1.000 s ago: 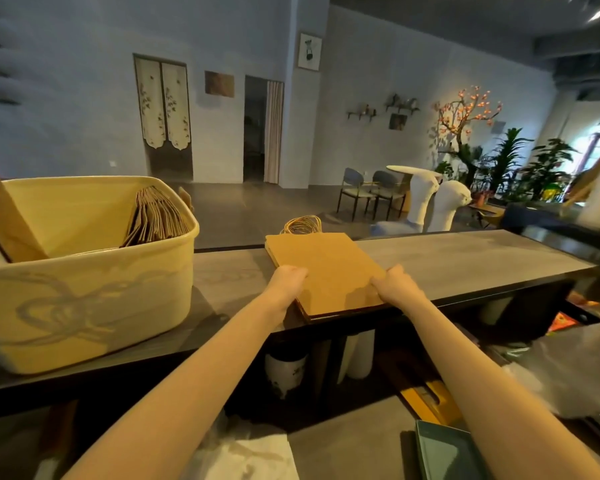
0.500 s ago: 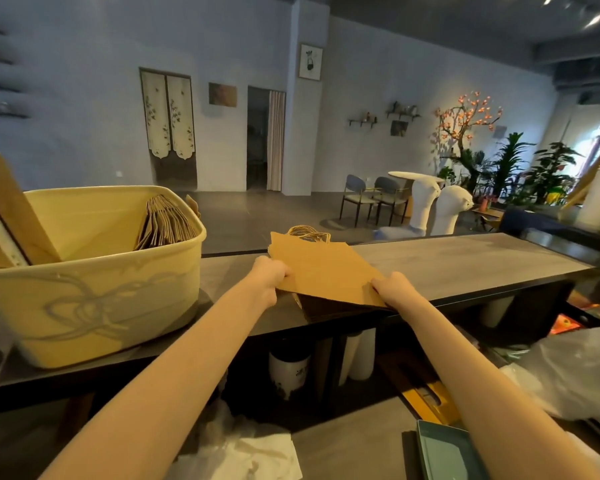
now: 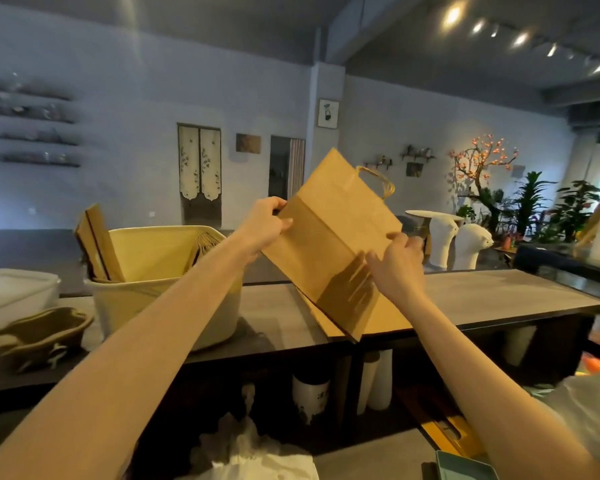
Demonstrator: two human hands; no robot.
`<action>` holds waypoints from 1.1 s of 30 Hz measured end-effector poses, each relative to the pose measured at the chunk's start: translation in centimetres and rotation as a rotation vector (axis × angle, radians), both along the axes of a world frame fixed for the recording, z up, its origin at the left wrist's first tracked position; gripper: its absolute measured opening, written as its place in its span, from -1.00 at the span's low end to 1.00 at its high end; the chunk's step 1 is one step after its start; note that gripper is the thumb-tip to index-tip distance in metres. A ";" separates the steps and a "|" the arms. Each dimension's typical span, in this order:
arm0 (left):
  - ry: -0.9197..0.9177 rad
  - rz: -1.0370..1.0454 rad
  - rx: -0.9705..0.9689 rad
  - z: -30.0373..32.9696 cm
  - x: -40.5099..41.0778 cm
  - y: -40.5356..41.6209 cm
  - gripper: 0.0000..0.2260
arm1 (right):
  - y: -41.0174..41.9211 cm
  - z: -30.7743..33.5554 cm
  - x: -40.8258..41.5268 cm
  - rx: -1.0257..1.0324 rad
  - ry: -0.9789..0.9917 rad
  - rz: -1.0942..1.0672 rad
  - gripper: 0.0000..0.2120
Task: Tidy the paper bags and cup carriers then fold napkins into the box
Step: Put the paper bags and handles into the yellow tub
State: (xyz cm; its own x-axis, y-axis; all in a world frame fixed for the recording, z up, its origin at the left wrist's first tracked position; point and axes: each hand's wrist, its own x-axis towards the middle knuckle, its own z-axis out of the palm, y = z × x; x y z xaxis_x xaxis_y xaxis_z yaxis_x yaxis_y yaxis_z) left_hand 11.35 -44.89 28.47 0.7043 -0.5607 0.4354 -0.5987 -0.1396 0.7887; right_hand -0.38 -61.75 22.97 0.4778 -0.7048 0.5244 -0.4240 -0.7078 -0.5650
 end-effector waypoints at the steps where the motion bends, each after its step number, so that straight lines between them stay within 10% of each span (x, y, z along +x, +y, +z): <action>1: -0.062 -0.010 0.039 0.7 0.0 0.9 -0.70 | 1.4 1.2 -0.2 -0.121 -0.048 0.023 -0.51; 5: -0.232 -0.102 0.249 3.1 -0.1 4.6 -0.76 | 5.7 5.3 0.2 -0.520 -0.143 0.221 -0.58; 12: -0.236 -0.125 0.396 4.3 0.5 9.7 -0.84 | 9.5 8.5 1.5 -0.640 0.315 0.410 -0.60; 18: -0.217 0.016 0.239 4.5 1.7 12.7 -0.85 | 9.9 9.4 1.4 -0.469 0.494 0.602 -0.66; 24: -0.360 0.394 -0.152 4.1 3.1 13.4 -0.71 | 10.5 10.1 1.5 -0.204 0.341 0.751 -0.76; 33: -0.196 0.593 -0.160 2.7 7.2 17.6 -0.80 | 10.8 11.3 5.3 -0.071 0.043 0.637 -0.67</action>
State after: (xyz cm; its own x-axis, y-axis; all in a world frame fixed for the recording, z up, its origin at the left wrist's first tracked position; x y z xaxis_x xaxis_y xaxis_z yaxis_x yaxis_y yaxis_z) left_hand 18.59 -27.25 31.22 0.7736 -0.0185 0.6335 -0.5913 -0.3806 0.7110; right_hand 4.88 -50.91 34.31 0.8131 -0.2401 0.5303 0.0708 -0.8635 -0.4994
